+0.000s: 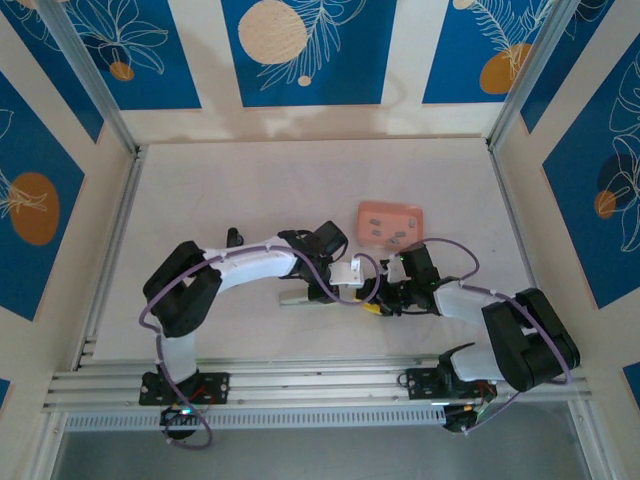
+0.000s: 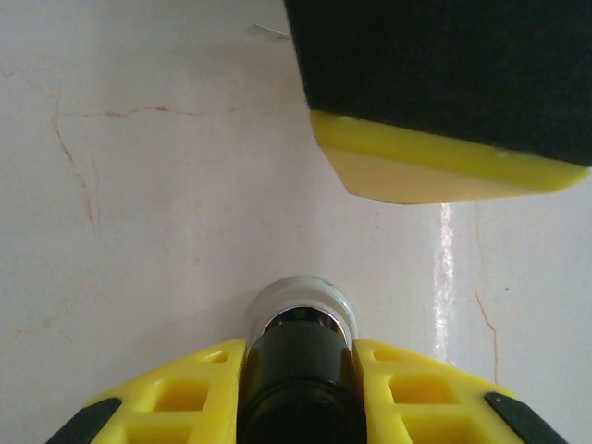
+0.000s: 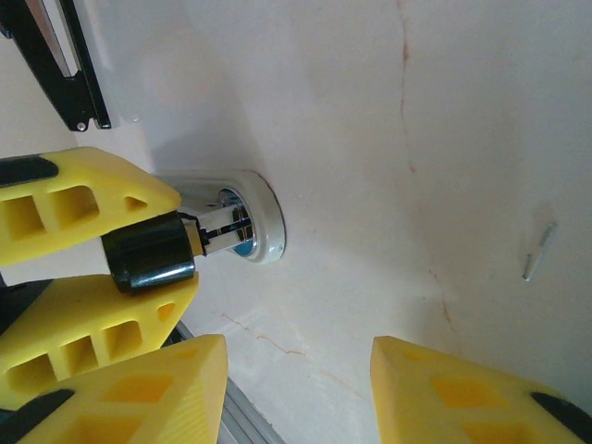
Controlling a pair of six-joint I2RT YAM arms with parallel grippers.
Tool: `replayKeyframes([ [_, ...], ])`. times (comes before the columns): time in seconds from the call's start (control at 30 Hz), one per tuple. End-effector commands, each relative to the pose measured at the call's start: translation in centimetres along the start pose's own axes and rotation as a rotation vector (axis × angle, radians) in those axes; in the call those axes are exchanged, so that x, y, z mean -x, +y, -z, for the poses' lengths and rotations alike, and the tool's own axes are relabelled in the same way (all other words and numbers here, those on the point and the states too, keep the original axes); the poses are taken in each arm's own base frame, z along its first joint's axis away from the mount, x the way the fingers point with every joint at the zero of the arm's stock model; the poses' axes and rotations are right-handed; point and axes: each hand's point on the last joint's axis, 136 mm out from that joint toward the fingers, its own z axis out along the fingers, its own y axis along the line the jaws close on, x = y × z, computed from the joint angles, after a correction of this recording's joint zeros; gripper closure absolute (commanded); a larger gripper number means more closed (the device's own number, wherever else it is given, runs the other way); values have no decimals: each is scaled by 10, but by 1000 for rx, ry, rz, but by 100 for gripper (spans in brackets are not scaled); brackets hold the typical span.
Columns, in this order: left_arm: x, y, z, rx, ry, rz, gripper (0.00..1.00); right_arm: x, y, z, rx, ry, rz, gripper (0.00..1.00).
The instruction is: Load the staples into the stapler
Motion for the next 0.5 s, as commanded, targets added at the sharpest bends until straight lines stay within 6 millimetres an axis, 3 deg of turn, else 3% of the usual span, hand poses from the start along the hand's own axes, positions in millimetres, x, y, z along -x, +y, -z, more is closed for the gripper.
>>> replayKeyframes([
  [0.0, -29, -9, -32, -38, 121, 12, 83, -6, -6, 2, -16, 11, -1, 55],
  [0.47, -37, -8, -38, -35, 179, 3, 82, -7, -8, 3, -23, 9, -1, 55],
])
